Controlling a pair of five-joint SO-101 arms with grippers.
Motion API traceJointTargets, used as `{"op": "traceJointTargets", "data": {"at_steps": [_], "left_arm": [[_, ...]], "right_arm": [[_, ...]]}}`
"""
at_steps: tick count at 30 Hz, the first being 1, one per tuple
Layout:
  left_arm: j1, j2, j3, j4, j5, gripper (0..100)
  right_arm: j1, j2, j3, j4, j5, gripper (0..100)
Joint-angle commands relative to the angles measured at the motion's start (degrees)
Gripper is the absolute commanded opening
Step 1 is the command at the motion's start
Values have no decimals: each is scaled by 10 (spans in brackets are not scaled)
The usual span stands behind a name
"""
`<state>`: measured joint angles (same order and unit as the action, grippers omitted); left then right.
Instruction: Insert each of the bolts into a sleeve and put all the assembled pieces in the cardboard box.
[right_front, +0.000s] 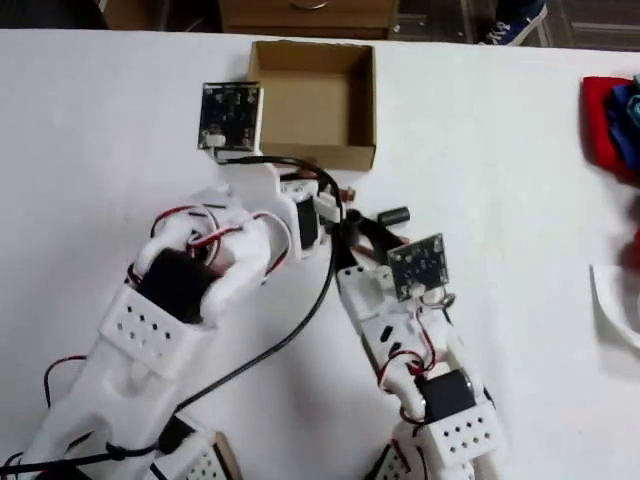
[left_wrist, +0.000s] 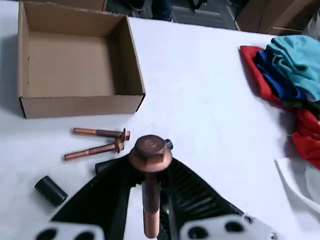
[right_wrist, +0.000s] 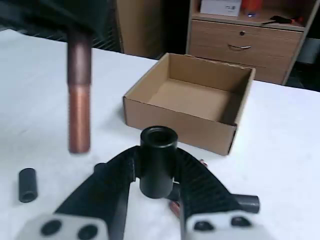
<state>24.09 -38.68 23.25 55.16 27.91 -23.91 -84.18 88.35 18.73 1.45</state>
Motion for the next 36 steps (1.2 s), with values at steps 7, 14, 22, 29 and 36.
{"op": "traceJointTargets", "data": {"at_steps": [7,14,22,29,36], "left_arm": [[13,-16,-30,-126,5,25],[35,-15,41,-204,2,25],[39,-15,87,-254,-5,25],[40,11,87,-273,-43,25],[44,47,87,-276,-43,25]], "right_arm": [[26,-35,6,16,-6,21],[23,-35,6,16,-7,21],[13,-35,6,16,-7,21],[13,-35,6,16,-7,21],[14,-36,6,16,-6,21]]}}
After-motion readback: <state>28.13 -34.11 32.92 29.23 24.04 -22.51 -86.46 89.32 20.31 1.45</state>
